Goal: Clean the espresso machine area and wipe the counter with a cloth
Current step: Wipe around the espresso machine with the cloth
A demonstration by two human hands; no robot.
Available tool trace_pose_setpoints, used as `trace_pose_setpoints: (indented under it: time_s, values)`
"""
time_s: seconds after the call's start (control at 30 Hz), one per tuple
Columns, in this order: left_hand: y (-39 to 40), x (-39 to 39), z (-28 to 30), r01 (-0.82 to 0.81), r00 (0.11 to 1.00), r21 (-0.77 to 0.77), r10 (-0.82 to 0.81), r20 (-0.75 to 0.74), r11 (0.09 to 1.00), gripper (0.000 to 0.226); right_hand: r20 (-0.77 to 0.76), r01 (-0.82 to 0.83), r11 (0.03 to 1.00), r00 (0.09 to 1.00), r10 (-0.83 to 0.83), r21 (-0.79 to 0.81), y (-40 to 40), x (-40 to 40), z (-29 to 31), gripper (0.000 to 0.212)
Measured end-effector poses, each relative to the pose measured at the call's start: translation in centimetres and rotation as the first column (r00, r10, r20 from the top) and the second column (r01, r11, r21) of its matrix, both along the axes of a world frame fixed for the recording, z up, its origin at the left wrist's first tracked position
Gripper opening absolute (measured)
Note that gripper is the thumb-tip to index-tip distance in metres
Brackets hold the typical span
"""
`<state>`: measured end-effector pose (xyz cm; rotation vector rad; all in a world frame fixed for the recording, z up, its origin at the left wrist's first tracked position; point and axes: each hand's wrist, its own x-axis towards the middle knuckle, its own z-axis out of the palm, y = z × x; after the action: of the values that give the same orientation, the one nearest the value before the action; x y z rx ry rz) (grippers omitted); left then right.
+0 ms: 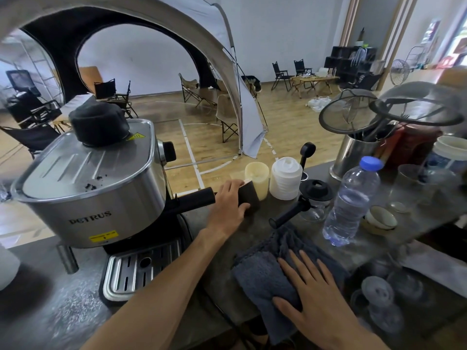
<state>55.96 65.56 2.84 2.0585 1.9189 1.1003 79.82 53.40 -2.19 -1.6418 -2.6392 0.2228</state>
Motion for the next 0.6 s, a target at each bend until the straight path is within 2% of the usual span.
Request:
trace_pose_setpoints:
  time_s: [0.13, 0.27, 0.4, 0.5, 0.6]
  values:
    - [-1.1, 0.1, -0.1, 0.094, 0.986, 0.127, -0.075, -0.146, 0.987, 0.040, -0.013, 0.003, 1.000, 1.000, -0.003, -0.002, -0.1, 0.1, -0.2, 0.082]
    - [-1.9, 0.8, -0.5, 0.179, 0.967, 0.168, -0.142, -0.210, 0.969, 0.031, -0.042, 0.012, 1.000, 0.999, -0.012, -0.008, -0.1, 0.1, -0.2, 0.081]
    - [-2.2, 1.5, -0.9, 0.164, 0.973, 0.163, -0.133, -0.187, 0.973, 0.025, -0.057, -0.028, 0.999, 0.998, 0.029, 0.029, -0.6, -0.2, 0.7, 0.076]
    - [-2.2, 1.8, -0.9, 0.187, 0.973, 0.153, -0.162, -0.165, 0.970, 0.024, -0.050, -0.093, 0.995, 0.994, 0.095, 0.048, -2.3, -1.8, 1.5, 0.064]
    - [-2.3, 1.5, -1.1, 0.205, 0.972, 0.123, -0.187, -0.145, 0.971, 0.023, -0.062, -0.151, 0.989, 0.987, 0.151, 0.013, -3.3, -4.3, 1.7, 0.060]
